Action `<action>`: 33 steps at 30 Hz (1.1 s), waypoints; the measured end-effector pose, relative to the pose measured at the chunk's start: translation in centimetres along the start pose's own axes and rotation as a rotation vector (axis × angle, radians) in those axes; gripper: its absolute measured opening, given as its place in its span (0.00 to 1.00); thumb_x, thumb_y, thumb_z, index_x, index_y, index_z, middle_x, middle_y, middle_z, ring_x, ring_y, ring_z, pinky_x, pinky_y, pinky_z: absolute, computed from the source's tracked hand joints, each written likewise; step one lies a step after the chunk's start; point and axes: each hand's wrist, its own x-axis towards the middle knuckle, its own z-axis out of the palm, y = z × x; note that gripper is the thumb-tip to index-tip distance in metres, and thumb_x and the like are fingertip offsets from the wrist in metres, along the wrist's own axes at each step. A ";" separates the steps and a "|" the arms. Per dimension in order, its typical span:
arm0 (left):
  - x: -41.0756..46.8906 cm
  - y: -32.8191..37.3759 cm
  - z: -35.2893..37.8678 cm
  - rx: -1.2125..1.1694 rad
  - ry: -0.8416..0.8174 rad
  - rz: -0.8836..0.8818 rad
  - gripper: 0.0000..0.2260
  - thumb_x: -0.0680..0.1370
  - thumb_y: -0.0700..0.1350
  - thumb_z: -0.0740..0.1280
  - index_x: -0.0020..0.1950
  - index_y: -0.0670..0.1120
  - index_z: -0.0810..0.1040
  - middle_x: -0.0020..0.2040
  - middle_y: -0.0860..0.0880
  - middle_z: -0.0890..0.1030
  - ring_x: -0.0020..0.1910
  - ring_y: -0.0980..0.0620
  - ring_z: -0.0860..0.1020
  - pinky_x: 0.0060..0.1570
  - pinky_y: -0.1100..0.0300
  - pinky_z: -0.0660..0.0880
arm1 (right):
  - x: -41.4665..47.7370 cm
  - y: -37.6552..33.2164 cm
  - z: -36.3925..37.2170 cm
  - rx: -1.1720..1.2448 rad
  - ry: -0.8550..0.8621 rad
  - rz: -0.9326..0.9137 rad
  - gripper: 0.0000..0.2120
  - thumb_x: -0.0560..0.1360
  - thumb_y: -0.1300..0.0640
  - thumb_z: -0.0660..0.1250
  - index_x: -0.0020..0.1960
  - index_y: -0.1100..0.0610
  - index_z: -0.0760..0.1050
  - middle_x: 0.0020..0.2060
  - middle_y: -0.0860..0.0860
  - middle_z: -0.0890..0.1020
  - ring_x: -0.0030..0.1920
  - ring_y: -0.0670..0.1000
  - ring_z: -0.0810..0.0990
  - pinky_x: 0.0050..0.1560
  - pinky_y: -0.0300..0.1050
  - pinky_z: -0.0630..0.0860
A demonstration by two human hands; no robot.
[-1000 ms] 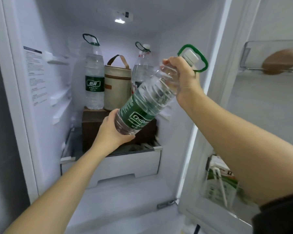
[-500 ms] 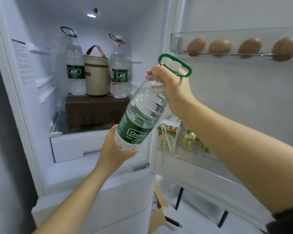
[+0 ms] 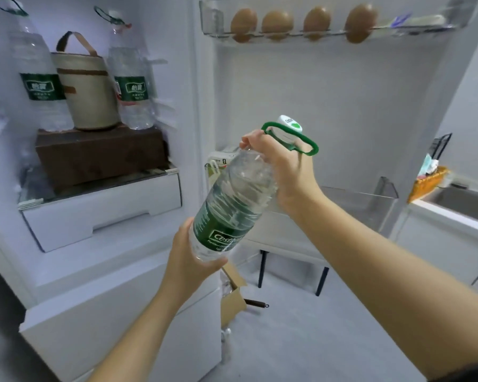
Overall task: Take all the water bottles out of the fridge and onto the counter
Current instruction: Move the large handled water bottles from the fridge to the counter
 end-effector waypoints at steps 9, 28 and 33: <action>-2.4 -6.1 2.2 -0.696 -0.173 -0.539 0.36 0.69 0.62 0.72 0.73 0.52 0.68 0.69 0.55 0.75 0.67 0.53 0.75 0.63 0.45 0.73 | -1.5 3.1 -2.4 -0.092 0.209 0.002 0.06 0.67 0.60 0.70 0.41 0.64 0.80 0.39 0.61 0.81 0.43 0.57 0.80 0.49 0.60 0.77; -3.7 -6.2 9.0 -1.309 -0.345 -1.325 0.18 0.77 0.54 0.61 0.49 0.45 0.86 0.56 0.40 0.83 0.52 0.39 0.82 0.50 0.46 0.77 | -7.4 4.6 -9.6 -0.177 0.301 0.060 0.07 0.71 0.62 0.65 0.38 0.56 0.81 0.38 0.53 0.84 0.46 0.57 0.82 0.54 0.55 0.78; -6.1 -4.1 12.7 -1.349 -0.399 -1.384 0.18 0.78 0.53 0.61 0.50 0.44 0.86 0.55 0.41 0.83 0.53 0.40 0.82 0.52 0.47 0.77 | -10.5 3.1 -12.9 -0.242 0.363 0.000 0.06 0.71 0.65 0.63 0.41 0.66 0.78 0.36 0.56 0.83 0.43 0.56 0.82 0.51 0.50 0.79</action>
